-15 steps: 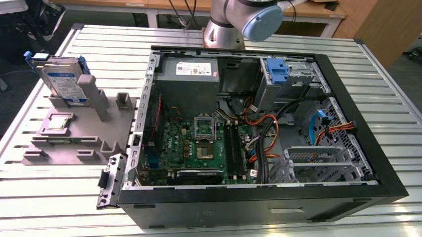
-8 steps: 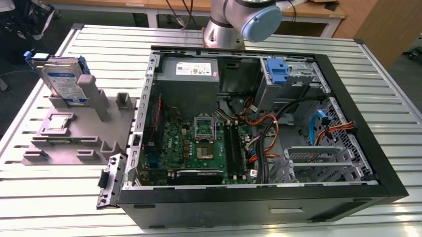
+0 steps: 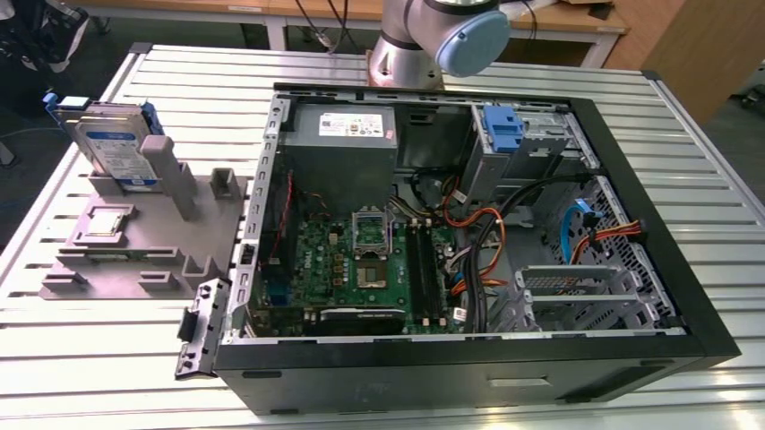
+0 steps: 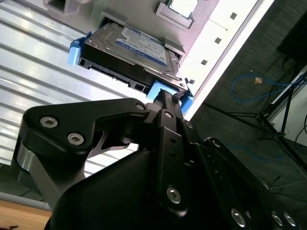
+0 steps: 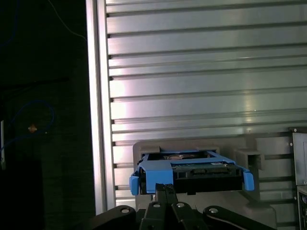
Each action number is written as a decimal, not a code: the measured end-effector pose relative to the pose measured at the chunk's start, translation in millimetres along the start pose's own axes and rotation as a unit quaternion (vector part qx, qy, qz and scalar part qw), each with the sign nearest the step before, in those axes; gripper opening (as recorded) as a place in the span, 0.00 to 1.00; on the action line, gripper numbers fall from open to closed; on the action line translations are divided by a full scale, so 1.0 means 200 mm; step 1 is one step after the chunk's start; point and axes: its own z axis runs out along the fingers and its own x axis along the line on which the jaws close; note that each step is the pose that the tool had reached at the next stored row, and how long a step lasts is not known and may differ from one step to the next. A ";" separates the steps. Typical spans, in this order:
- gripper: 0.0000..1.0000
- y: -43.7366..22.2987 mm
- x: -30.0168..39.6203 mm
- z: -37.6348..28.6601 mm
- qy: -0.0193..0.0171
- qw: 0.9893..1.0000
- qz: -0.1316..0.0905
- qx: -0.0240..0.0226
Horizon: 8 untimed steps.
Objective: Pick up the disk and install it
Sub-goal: 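Pick up the disk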
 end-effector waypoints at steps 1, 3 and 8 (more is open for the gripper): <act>0.10 0.000 0.000 0.000 0.000 1.000 0.000 0.000; 0.10 0.000 0.000 0.000 0.000 1.000 0.000 0.000; 0.10 0.000 0.000 0.000 0.000 1.000 0.000 0.000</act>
